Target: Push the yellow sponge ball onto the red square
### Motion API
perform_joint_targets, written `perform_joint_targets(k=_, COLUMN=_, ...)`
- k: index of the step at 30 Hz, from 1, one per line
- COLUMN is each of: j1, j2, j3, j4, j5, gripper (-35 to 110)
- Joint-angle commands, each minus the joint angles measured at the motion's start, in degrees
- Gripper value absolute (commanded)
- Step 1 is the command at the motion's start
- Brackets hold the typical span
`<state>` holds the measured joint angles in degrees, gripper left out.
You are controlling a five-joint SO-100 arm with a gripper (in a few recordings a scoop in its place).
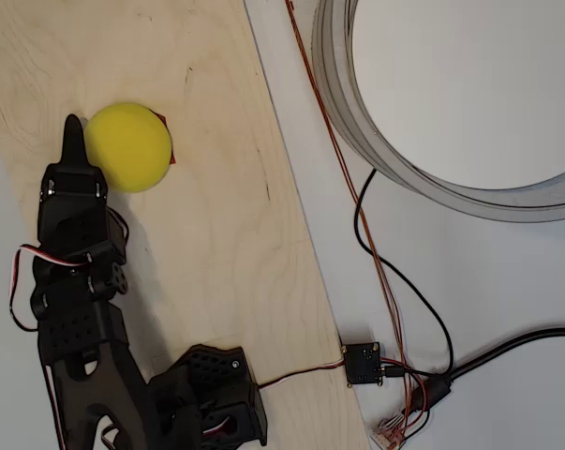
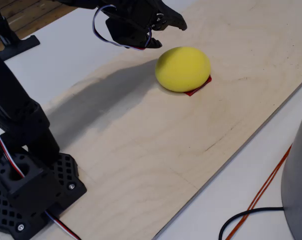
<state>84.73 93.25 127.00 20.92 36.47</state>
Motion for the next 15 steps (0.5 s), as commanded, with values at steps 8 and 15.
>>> perform_joint_targets(k=8, j1=1.32, j2=-2.37, j3=-0.09, j4=-1.23, j5=0.09, gripper=25)
perform_joint_targets(k=15, j1=2.99, j2=-3.25, j3=-0.09, j4=-1.85, j5=-1.49, gripper=25)
